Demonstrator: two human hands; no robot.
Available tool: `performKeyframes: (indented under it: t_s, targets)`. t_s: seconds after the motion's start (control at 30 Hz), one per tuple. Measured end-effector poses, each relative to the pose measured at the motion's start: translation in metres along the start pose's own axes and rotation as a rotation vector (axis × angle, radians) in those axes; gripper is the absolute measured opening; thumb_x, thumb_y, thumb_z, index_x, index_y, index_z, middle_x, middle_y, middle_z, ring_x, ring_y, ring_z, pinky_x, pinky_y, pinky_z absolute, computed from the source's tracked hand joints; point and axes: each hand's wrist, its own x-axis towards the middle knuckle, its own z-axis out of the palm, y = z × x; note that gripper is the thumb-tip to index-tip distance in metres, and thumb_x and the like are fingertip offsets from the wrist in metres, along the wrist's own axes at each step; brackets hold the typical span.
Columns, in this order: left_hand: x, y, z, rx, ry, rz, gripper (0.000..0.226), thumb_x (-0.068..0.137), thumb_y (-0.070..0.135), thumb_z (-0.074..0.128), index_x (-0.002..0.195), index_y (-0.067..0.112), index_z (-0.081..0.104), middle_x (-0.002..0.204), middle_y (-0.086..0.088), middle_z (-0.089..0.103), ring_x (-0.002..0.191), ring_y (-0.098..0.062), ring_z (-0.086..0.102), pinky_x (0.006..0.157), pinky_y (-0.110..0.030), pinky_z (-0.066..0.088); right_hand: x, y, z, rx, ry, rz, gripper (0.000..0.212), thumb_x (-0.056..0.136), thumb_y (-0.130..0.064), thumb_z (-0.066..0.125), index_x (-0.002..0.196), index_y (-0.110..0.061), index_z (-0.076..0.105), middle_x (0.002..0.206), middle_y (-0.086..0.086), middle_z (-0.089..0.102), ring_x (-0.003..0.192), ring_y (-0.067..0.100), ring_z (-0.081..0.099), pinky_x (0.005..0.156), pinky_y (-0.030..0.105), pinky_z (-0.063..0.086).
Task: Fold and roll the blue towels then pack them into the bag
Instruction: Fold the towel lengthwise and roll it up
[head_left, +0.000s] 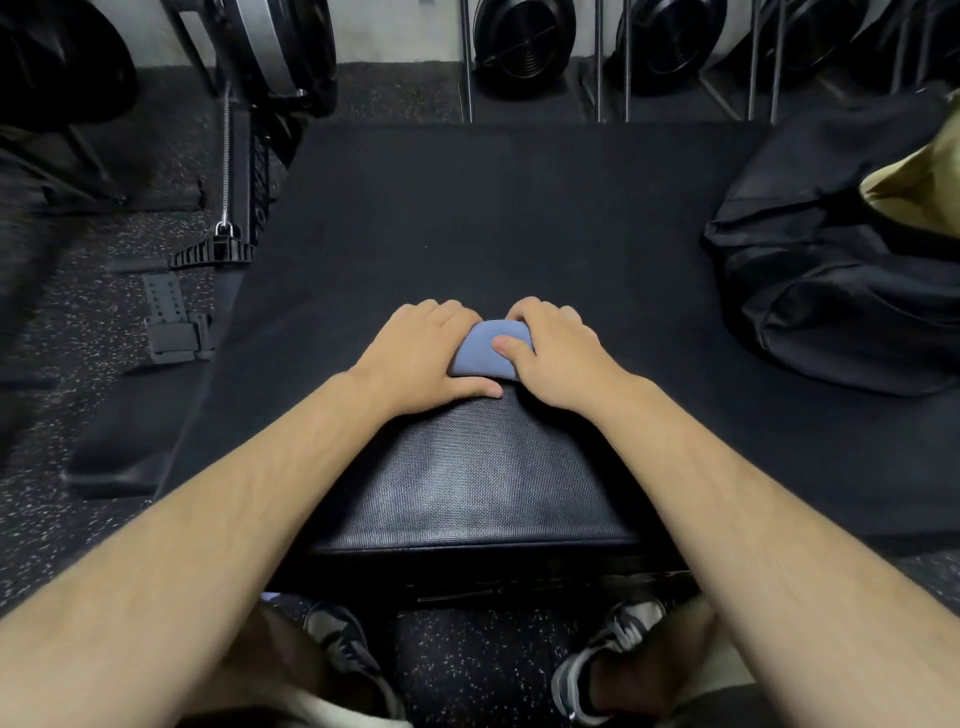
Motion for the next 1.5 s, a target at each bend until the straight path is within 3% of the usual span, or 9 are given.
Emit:
performKeyframes:
  t_s: [0.13, 0.23, 0.33, 0.43, 0.67, 0.93, 1.17, 1.37, 1.5]
  targets:
    - [0.009, 0.003, -0.013, -0.033, -0.069, -0.044, 0.072, 0.075, 0.083, 0.059, 0.111, 0.02, 0.06, 0.101, 0.007, 0.058, 0.091, -0.02, 0.057, 0.077, -0.036, 0.043, -0.005, -0.008, -0.008, 0.002, -0.009, 0.021, 0.03, 0.103, -0.046, 0.046, 0.121, -0.022, 0.053, 0.117, -0.001, 0.055, 0.114, 0.024, 0.045, 0.095, 0.043, 0.041]
    - [0.002, 0.01, -0.026, -0.099, -0.097, -0.102, 0.06, 0.077, 0.076, 0.065, 0.104, 0.023, 0.059, 0.096, 0.011, 0.06, 0.088, -0.016, 0.059, 0.072, -0.032, 0.039, -0.022, -0.016, -0.02, -0.176, 0.036, -0.15, 0.049, 0.094, -0.038, 0.053, 0.14, -0.023, 0.049, 0.137, -0.002, 0.05, 0.126, 0.024, 0.042, 0.103, 0.043, 0.039]
    - [-0.012, 0.02, -0.046, -0.164, -0.145, -0.142, 0.051, 0.077, 0.076, 0.065, 0.096, 0.03, 0.056, 0.089, 0.016, 0.061, 0.083, -0.012, 0.059, 0.069, -0.032, 0.044, -0.039, -0.034, -0.023, -0.458, 0.029, -0.269, 0.071, 0.078, -0.042, 0.063, 0.144, -0.024, 0.041, 0.133, -0.003, 0.052, 0.123, 0.025, 0.047, 0.109, 0.04, 0.032]
    - [-0.027, 0.034, -0.073, -0.177, -0.213, -0.136, 0.046, 0.076, 0.069, 0.07, 0.096, 0.03, 0.056, 0.089, 0.017, 0.063, 0.084, -0.01, 0.06, 0.072, -0.032, 0.048, -0.05, -0.057, -0.018, -0.623, 0.091, -0.243, 0.06, 0.085, -0.045, 0.067, 0.134, -0.02, 0.043, 0.121, 0.001, 0.057, 0.108, 0.027, 0.056, 0.088, 0.038, 0.038]
    - [-0.072, 0.04, -0.112, 0.002, -0.28, -0.07, 0.049, 0.074, 0.04, 0.079, 0.106, 0.028, 0.045, 0.1, 0.012, 0.058, 0.085, -0.019, 0.06, 0.075, -0.039, 0.051, -0.073, -0.082, -0.045, -0.439, -0.046, -0.194, 0.029, 0.082, -0.03, 0.066, 0.096, -0.025, 0.041, 0.092, -0.005, 0.057, 0.08, 0.024, 0.054, 0.063, 0.033, 0.038]
    - [-0.091, 0.042, -0.126, 0.023, -0.273, -0.1, 0.036, 0.078, 0.026, 0.071, 0.102, 0.021, 0.044, 0.091, 0.004, 0.058, 0.081, -0.023, 0.059, 0.072, -0.04, 0.05, -0.093, -0.101, -0.052, -0.519, -0.085, -0.196, 0.043, 0.085, -0.008, 0.065, 0.119, -0.017, 0.041, 0.09, 0.002, 0.042, 0.086, 0.028, 0.047, 0.067, 0.038, 0.039]
    - [-0.109, 0.038, -0.131, -0.093, -0.21, -0.104, 0.03, 0.077, 0.018, 0.067, 0.097, 0.025, 0.046, 0.091, 0.01, 0.056, 0.079, -0.016, 0.059, 0.07, -0.041, 0.052, -0.103, -0.112, -0.069, -0.597, -0.115, -0.309, 0.024, 0.08, -0.02, 0.059, 0.096, -0.022, 0.042, 0.076, -0.006, 0.05, 0.062, 0.012, 0.048, 0.052, 0.031, 0.033]
    - [-0.117, 0.042, -0.135, -0.267, -0.138, -0.124, 0.024, 0.076, 0.013, 0.065, 0.094, 0.025, 0.056, 0.088, 0.011, 0.06, 0.08, -0.011, 0.058, 0.07, -0.036, 0.051, -0.1, -0.11, -0.07, -0.574, -0.109, -0.334, 0.024, 0.079, -0.021, 0.059, 0.095, -0.024, 0.042, 0.082, -0.006, 0.053, 0.069, 0.021, 0.055, 0.055, 0.033, 0.041]
    - [-0.122, 0.046, -0.127, -0.532, -0.004, -0.315, 0.04, 0.076, 0.026, 0.077, 0.111, 0.029, 0.056, 0.099, 0.014, 0.065, 0.089, -0.01, 0.063, 0.076, -0.037, 0.055, -0.086, -0.104, -0.068, -0.283, 0.128, -0.125, 0.054, 0.08, -0.017, 0.063, 0.128, -0.03, 0.04, 0.115, -0.002, 0.043, 0.093, 0.027, 0.054, 0.067, 0.037, 0.044]
